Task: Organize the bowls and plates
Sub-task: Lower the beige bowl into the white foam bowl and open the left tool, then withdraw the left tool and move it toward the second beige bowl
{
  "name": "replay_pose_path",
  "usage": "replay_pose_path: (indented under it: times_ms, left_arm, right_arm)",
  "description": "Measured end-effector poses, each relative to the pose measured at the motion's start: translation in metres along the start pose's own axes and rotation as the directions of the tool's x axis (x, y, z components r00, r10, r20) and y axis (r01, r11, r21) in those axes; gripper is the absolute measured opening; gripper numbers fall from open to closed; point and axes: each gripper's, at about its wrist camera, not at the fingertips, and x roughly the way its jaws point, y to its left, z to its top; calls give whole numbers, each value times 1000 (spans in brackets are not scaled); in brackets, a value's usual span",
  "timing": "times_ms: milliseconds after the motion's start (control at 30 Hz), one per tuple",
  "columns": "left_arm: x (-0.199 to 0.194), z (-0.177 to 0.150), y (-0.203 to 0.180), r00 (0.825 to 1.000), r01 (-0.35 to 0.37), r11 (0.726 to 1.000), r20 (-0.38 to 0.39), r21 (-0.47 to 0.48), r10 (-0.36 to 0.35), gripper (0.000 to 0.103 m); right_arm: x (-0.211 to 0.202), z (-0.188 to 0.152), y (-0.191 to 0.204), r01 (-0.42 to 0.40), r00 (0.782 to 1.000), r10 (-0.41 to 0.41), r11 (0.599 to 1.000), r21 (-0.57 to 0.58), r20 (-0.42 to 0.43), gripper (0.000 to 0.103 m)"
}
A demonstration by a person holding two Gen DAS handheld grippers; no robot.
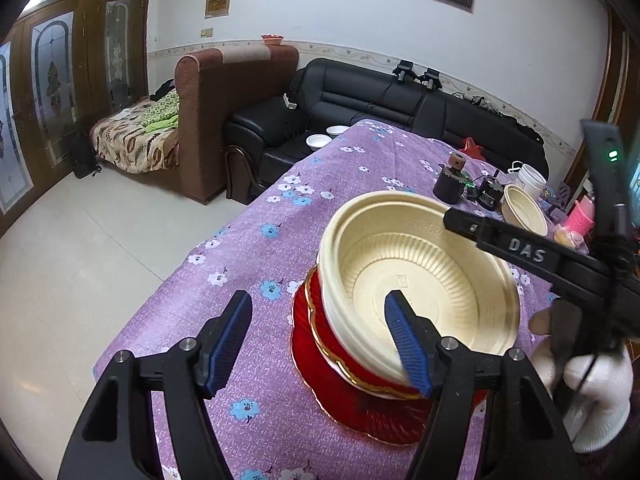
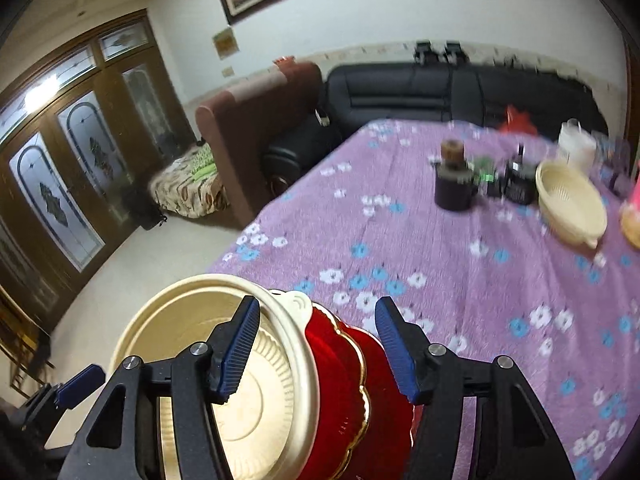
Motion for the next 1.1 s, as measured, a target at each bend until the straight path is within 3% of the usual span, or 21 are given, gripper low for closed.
replay_pose_path:
  times_ms: [167, 367, 600, 1100]
  left_arm:
    - [-5, -4, -3, 1000, 14, 1000, 2, 4, -14, 71]
    - [-16, -9, -13, 1000, 23, 999, 0, 27, -23, 76]
    - [-39, -23, -48, 998, -17, 991, 62, 135, 9, 80]
    - [-39, -38, -119, 999, -27, 963, 51, 268, 14, 82]
  right_arm:
    - [1, -7, -2, -25, 1000, 25, 1000, 18, -9, 65]
    - [-25, -9, 1, -60, 997, 59, 998, 11, 58, 65]
    - [-51, -28, -7, -58, 995, 60, 998, -27, 74, 66]
    - [-89, -57, -90, 2, 996, -8, 998, 66, 88, 67]
